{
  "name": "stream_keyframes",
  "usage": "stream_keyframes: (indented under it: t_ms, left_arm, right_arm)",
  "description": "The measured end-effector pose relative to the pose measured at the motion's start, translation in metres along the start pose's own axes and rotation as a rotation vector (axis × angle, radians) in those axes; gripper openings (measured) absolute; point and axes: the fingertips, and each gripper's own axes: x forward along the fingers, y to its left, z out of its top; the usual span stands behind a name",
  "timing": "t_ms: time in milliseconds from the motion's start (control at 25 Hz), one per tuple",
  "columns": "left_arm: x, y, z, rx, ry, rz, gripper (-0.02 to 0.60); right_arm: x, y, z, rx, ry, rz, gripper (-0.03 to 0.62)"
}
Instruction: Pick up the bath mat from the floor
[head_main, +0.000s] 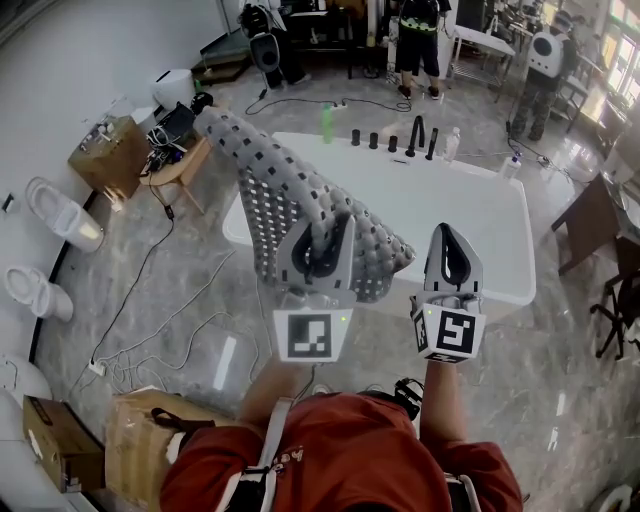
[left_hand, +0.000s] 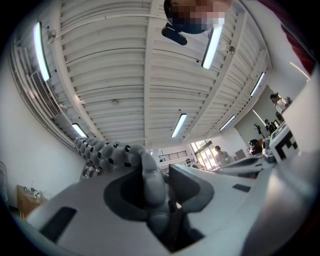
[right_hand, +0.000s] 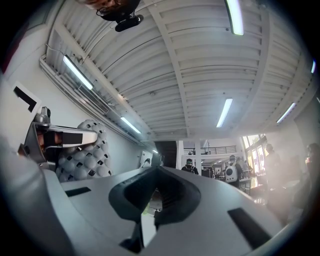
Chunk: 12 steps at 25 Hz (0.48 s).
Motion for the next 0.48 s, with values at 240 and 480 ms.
stream_keyframes:
  t_ms: [240, 480]
  left_arm:
    - [-0.007, -0.003, 0.000, -0.004, 0.005, -0.002, 0.130]
    - [-0.010, -0.002, 0.003, 0.006, 0.016, -0.017, 0.130]
  right_arm:
    - [-0.008, 0.004, -0.003, -0.005, 0.009, 0.006, 0.012]
    - [-0.012, 0.004, 0.002, -0.005, 0.012, -0.008, 0.012]
